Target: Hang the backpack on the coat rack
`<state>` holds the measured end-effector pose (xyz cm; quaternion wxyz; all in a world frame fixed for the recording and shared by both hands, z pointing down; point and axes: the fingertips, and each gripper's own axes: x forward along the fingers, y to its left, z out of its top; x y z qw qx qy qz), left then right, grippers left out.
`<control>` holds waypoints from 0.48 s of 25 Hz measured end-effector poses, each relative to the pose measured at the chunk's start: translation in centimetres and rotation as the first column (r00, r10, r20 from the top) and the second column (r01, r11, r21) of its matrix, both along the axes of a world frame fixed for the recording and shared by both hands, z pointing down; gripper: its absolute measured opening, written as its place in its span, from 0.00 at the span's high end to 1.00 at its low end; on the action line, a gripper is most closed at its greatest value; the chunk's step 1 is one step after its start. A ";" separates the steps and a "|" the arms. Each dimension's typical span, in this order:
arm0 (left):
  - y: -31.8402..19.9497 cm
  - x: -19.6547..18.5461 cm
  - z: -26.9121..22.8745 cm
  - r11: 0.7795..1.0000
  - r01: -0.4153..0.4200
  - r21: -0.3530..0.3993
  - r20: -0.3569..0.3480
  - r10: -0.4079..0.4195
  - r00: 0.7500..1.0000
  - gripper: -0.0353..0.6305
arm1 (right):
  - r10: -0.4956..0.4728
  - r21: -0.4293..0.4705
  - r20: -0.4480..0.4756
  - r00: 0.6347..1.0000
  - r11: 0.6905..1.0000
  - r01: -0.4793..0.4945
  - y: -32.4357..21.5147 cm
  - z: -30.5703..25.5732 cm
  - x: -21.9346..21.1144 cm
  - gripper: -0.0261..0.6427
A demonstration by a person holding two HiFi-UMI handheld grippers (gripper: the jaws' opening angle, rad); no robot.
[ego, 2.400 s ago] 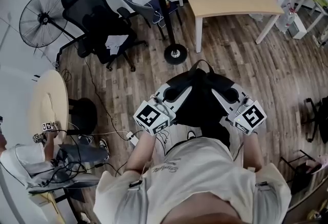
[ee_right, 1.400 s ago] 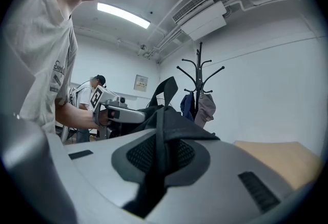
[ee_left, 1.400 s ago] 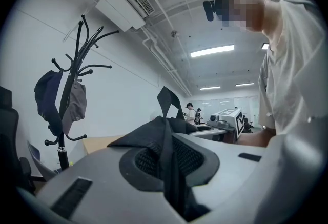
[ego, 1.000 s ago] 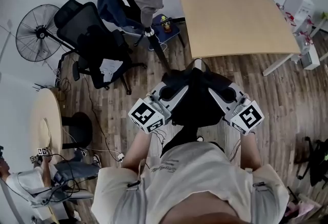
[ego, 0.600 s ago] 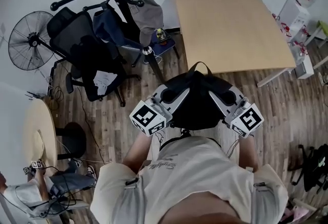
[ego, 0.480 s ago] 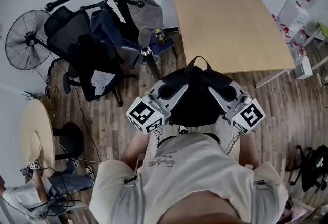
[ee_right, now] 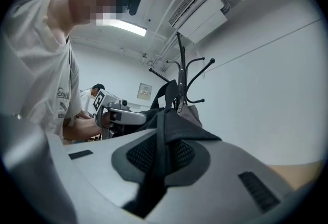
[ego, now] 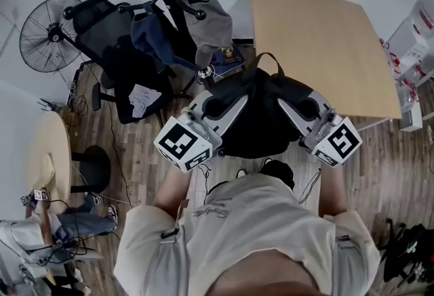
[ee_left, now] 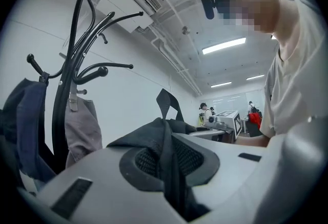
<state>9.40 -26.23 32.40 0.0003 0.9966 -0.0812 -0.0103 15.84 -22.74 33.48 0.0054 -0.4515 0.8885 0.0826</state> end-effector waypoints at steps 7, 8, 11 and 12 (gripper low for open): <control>0.2 -0.4 -3.7 0.980 0.185 0.070 -0.014 -0.184 0.983 0.87 | -0.248 0.020 0.012 0.969 0.969 0.247 -1.4 -3.4 0.1 0.92; 0.1 -0.7 -4.4 0.975 0.208 0.076 -0.024 -0.207 0.978 0.87 | -0.279 0.030 0.008 0.960 0.960 0.279 -1.8 -4.1 -0.1 0.92; -0.5 -1.6 -6.1 0.953 0.285 0.100 -0.053 -0.281 0.958 0.87 | -0.359 0.067 -0.011 0.933 0.931 0.359 -2.9 -5.9 -0.9 0.92; -0.7 -1.9 -6.4 0.944 0.310 0.109 -0.062 -0.305 0.950 0.87 | -0.382 0.077 -0.014 0.924 0.921 0.382 -3.4 -6.3 -1.2 0.92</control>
